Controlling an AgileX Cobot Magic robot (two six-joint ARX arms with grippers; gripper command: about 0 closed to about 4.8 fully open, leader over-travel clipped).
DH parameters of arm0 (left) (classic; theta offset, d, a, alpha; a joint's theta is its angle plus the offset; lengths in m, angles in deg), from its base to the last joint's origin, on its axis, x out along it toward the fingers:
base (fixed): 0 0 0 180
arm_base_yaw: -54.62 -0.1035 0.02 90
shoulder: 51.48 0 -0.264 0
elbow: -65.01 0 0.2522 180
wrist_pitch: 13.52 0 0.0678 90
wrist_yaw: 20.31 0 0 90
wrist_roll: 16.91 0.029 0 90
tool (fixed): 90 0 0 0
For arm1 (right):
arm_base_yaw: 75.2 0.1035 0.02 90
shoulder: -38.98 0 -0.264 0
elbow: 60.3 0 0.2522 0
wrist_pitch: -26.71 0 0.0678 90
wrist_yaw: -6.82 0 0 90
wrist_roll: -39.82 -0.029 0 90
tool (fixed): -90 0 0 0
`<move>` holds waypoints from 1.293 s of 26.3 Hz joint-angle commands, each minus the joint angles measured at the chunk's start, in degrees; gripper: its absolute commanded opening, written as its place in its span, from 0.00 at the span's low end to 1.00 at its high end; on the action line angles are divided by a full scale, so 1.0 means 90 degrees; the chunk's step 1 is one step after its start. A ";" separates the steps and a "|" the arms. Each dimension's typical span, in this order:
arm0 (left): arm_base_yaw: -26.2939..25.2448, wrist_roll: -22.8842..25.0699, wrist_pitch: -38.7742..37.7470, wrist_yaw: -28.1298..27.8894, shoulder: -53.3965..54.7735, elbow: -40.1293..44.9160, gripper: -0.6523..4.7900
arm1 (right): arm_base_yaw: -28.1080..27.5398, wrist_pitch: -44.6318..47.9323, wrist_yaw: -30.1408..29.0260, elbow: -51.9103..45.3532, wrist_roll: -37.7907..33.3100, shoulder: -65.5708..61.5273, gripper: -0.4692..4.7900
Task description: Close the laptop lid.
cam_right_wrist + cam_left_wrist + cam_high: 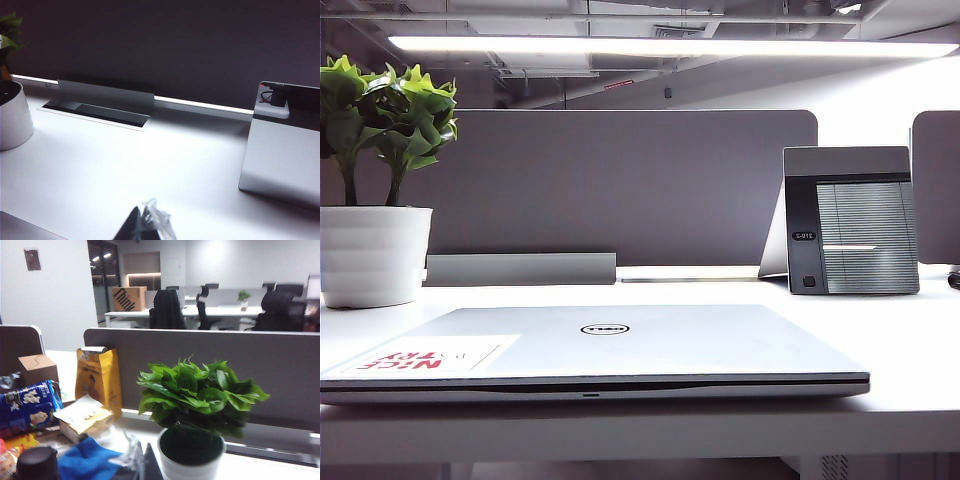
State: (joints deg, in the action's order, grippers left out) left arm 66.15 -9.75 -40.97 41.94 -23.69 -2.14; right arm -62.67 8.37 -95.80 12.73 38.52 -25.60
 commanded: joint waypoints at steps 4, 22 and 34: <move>-0.0544 -0.0546 -0.2232 0.0743 -0.0959 0.0039 0.11 | 0.0007 0.0051 0.0007 0.0017 -0.0024 0.0024 0.09; -0.0937 -0.1923 0.1013 0.2399 -0.3058 0.4345 0.11 | 0.0010 0.0034 0.0007 0.0017 -0.0024 0.0024 0.09; -0.1246 -0.2181 0.1914 0.2686 -0.3060 0.5714 0.11 | 0.0010 0.0015 0.0007 0.0017 -0.0024 0.0024 0.09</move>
State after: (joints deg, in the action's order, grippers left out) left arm 55.24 -29.18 -24.99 64.22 -51.23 48.83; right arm -62.67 7.89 -95.78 12.73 38.52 -25.60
